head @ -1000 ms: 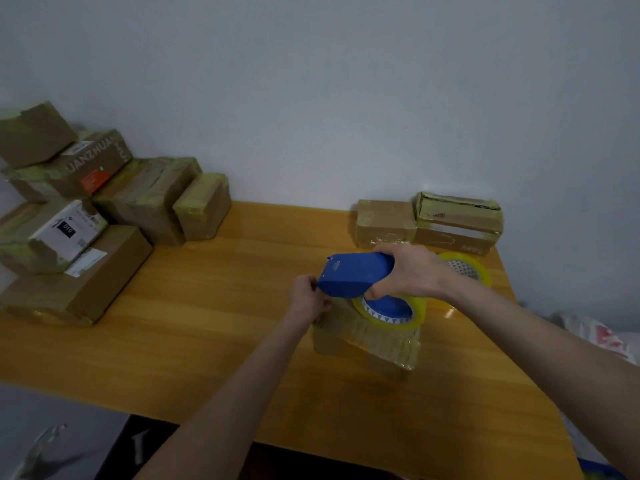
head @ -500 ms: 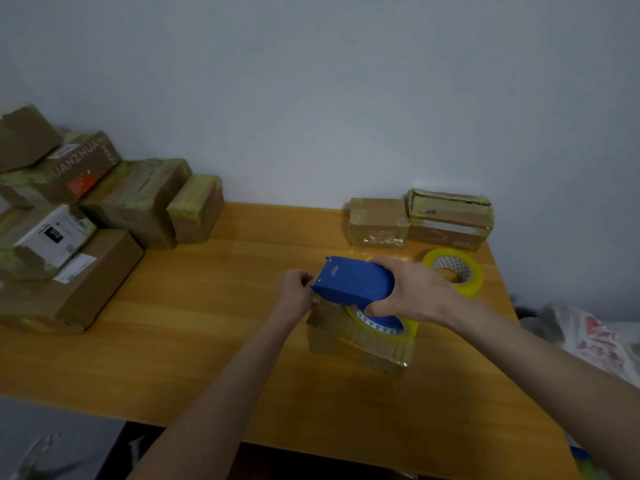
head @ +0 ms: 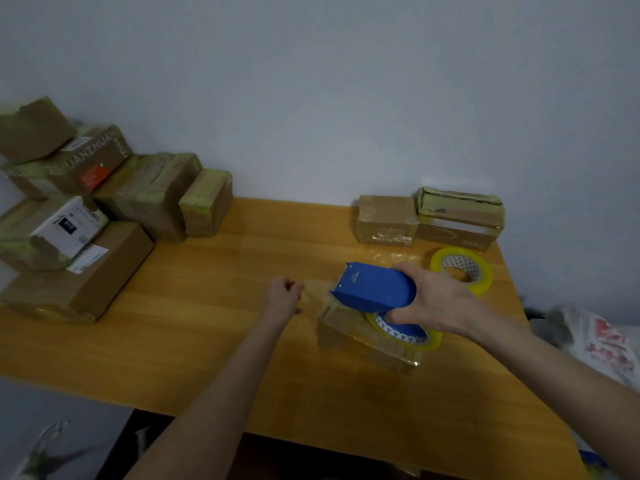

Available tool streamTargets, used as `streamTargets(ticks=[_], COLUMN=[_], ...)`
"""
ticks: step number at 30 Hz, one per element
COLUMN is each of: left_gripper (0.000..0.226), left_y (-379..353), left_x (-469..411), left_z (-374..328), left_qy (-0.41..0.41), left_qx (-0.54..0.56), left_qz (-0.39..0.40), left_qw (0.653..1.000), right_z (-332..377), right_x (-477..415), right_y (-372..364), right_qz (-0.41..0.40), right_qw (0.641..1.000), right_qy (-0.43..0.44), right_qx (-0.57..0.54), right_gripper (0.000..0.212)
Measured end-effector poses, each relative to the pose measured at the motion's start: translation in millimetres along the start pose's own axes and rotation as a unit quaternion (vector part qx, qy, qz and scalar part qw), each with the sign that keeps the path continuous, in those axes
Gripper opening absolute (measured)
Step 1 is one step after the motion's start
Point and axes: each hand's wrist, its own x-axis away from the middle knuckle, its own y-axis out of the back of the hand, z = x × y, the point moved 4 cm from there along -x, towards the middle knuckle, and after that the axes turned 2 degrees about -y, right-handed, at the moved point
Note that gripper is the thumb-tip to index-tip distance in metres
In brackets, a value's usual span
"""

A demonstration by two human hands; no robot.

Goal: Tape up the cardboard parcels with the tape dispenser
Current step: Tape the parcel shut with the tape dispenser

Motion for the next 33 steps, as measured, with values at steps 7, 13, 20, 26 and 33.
streamTargets(ticks=[7,13,20,26,33], left_gripper=[0.016,0.06,0.09,0.08,0.08], left_y=[-46,-18,-48,-59,-61], left_x=[1,7,54,55,57], left_z=[24,24,-4,-1,-1], left_qy=[0.086,-0.065,-0.403,-0.384,-0.342], left_qx=[-0.011,-0.13,-0.389,-0.478,-0.506], left_qz=[0.105,0.071,0.188,0.118,0.132], left_qw=[0.991,0.987,0.807,0.781,0.781], right_z=[1,0,2,2,-7], right_x=[2,1,-8,-20,-11], right_y=[-2,-3,-1,8,12], right_qz=[-0.004,-0.02,-0.041,0.003,0.021], right_qw=[1.0,0.999,0.999,1.0,0.999], right_qy=[-0.02,-0.027,-0.019,0.004,0.021], right_qx=[-0.006,-0.016,-0.023,0.025,0.022], right_gripper=[0.067,0.068,0.072,0.085,0.076])
